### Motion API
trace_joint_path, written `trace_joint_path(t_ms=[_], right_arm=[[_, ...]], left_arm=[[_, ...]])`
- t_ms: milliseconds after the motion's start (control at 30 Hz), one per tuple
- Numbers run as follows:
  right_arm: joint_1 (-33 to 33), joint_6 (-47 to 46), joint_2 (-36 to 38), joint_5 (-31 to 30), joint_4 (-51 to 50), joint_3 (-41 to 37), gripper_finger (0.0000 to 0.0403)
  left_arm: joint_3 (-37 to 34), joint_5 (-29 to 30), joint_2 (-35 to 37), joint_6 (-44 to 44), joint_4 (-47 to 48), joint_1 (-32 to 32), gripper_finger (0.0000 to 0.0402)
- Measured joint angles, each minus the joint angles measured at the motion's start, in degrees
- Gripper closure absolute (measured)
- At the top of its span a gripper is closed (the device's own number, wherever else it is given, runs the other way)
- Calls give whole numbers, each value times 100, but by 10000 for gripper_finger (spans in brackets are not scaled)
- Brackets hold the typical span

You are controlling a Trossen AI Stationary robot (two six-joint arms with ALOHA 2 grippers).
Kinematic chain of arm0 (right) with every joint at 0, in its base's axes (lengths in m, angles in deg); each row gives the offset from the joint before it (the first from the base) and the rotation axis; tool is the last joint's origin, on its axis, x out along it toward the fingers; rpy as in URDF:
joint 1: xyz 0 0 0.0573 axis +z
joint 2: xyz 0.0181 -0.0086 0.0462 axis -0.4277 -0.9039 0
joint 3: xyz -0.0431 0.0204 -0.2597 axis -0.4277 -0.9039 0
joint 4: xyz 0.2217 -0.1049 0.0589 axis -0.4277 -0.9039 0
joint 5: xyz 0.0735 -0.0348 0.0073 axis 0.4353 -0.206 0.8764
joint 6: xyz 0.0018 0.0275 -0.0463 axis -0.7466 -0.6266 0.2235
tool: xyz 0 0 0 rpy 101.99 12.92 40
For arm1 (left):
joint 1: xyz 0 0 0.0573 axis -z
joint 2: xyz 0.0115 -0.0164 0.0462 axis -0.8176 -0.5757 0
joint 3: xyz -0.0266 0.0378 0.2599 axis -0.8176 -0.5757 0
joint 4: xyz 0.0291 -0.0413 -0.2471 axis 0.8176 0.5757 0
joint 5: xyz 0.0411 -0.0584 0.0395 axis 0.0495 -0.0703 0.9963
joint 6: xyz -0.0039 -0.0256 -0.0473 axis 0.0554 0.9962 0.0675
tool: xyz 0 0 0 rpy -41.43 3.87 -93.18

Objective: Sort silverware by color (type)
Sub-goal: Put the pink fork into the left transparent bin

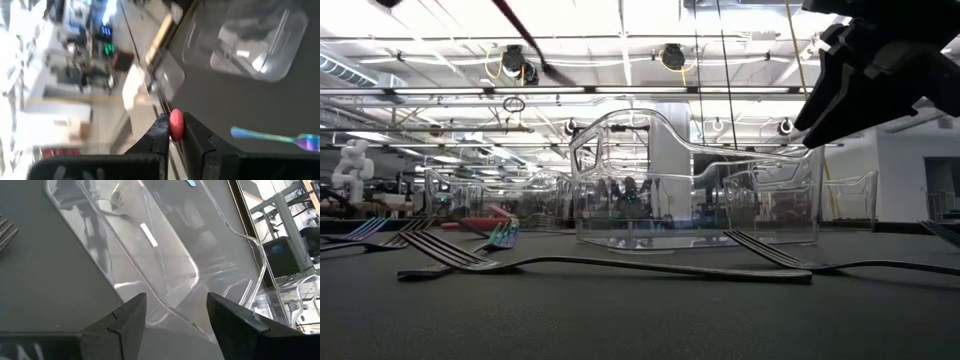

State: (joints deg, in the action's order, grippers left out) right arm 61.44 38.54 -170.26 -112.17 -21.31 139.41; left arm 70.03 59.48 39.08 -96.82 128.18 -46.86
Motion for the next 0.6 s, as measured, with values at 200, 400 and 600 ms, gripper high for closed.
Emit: trace_joint_path(t_ms=[200, 400, 600], right_arm=[[0, 2, 0, -1, 4, 0, 200], [1, 53, 0, -12, 4, 0, 200], [0, 115, 0, -255, 6, 2, 200]], left_arm=[[-27, -7, -43, 266, 213, -548, 379], [-465, -281, 104, 143, -127, -938, 379], [-911, -372, 208, -106, -380, -1531, 379]])
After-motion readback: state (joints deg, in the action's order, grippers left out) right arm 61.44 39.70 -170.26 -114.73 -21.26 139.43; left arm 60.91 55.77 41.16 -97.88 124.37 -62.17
